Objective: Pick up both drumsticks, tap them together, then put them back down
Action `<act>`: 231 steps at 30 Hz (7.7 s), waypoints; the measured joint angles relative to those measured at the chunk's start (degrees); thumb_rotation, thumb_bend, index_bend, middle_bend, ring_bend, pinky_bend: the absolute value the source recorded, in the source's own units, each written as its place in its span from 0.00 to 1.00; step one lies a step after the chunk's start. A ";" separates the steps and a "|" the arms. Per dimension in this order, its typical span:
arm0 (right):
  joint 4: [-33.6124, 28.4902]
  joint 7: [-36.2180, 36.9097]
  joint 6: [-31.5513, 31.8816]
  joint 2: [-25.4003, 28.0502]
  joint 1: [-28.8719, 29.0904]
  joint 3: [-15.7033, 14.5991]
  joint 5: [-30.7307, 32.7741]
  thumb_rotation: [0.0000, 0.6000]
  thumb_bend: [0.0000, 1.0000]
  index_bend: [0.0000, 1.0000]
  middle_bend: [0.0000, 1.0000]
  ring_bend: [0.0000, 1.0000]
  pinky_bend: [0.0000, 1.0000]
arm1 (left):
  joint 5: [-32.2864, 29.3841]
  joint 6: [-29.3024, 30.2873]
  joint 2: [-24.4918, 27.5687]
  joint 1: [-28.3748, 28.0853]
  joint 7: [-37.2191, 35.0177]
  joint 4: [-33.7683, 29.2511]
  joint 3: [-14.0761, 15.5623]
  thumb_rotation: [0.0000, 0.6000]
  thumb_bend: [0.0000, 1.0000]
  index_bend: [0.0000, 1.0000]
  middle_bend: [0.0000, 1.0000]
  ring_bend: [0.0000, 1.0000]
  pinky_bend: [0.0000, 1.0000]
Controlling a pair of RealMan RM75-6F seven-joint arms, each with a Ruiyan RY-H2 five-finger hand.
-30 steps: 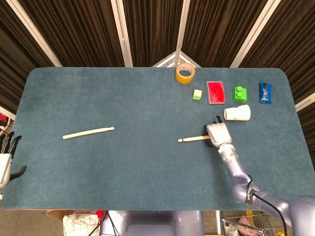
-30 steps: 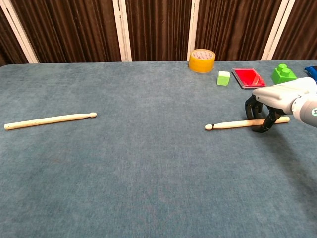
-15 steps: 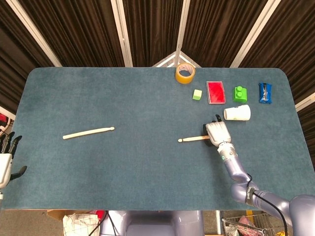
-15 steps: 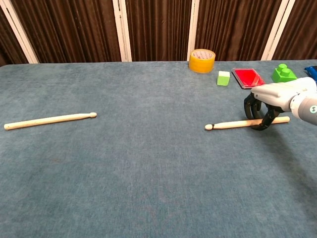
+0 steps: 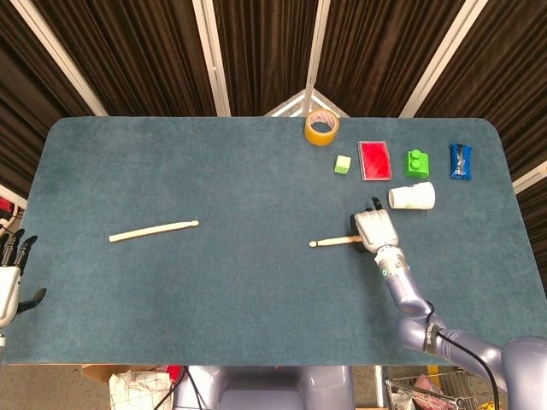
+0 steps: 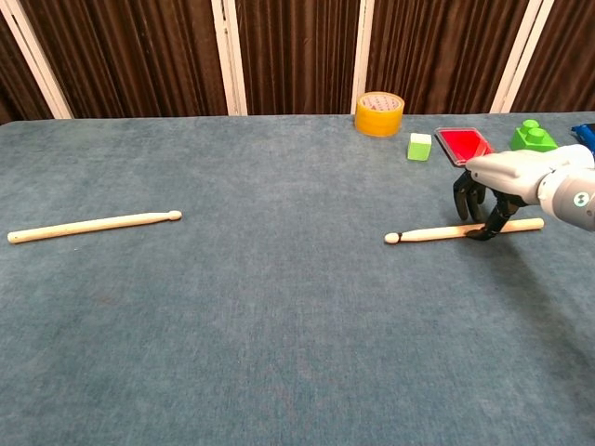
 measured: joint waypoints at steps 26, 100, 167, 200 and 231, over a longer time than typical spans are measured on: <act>1.97 1.21 -0.15 -1.14 0.65 -0.33 -0.45 1.00 0.35 0.60 0.54 0.35 0.07 | -0.18 -0.11 -0.42 -0.21 0.81 -0.01 0.12 1.00 0.30 0.12 0.01 0.00 0.00; -17.40 16.73 7.45 20.30 -3.85 3.54 -7.48 1.00 0.38 0.66 0.59 0.39 0.07 | -39.20 -25.60 -5.14 -24.00 13.15 4.42 -11.30 1.00 0.37 0.32 0.28 0.00 0.00; -12.51 16.94 7.76 20.89 -5.42 3.22 -4.63 1.00 0.38 0.67 0.60 0.40 0.07 | -50.56 -23.25 -26.64 -37.90 26.97 16.58 -7.25 1.00 0.42 0.50 0.51 0.01 0.00; -13.45 16.03 8.39 21.97 -5.96 3.74 -3.72 1.00 0.38 0.68 0.60 0.40 0.07 | -52.85 -20.92 -24.50 -39.14 32.78 11.78 -5.61 1.00 0.46 0.54 0.54 0.02 0.00; -15.55 15.09 9.57 22.04 -5.89 4.43 -3.41 1.00 0.38 0.68 0.60 0.41 0.07 | -34.34 -14.97 -23.83 -36.41 21.46 14.92 -4.03 1.00 0.51 0.59 0.58 0.06 0.00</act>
